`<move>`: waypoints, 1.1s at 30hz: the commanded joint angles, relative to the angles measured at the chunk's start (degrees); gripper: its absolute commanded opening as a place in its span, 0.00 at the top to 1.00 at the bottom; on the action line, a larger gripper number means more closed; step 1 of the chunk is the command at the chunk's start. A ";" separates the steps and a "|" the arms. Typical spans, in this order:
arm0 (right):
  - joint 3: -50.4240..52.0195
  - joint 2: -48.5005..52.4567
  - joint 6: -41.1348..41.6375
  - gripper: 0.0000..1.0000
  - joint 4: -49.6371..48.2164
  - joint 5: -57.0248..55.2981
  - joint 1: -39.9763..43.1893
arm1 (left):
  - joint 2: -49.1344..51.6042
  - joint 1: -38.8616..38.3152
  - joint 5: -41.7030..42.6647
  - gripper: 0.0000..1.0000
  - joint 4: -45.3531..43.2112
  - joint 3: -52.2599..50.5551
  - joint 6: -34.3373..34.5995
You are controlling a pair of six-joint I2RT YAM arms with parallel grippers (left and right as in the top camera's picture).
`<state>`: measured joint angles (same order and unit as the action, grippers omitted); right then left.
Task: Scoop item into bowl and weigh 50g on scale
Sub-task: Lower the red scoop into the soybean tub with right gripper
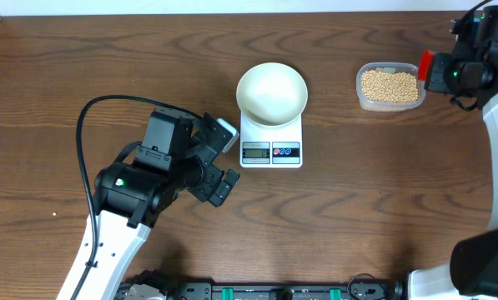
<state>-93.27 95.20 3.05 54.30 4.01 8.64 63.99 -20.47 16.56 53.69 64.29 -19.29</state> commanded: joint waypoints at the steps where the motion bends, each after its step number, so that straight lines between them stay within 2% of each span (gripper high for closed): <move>1: -1.11 2.29 -1.46 0.99 0.07 -0.68 0.22 | 0.31 -0.20 -0.17 0.02 -0.02 -0.48 0.52; 10: -0.66 2.97 -2.12 0.99 1.36 -0.90 0.15 | 0.31 -0.20 -0.17 0.02 -0.02 -0.48 0.52; 33: -0.24 7.02 -9.81 0.99 -0.55 -0.92 -1.29 | 0.31 -0.20 -0.17 0.02 -0.02 -0.48 0.52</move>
<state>-93.25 101.71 -5.28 53.95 3.55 7.75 63.99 -20.47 16.56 53.69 64.29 -19.29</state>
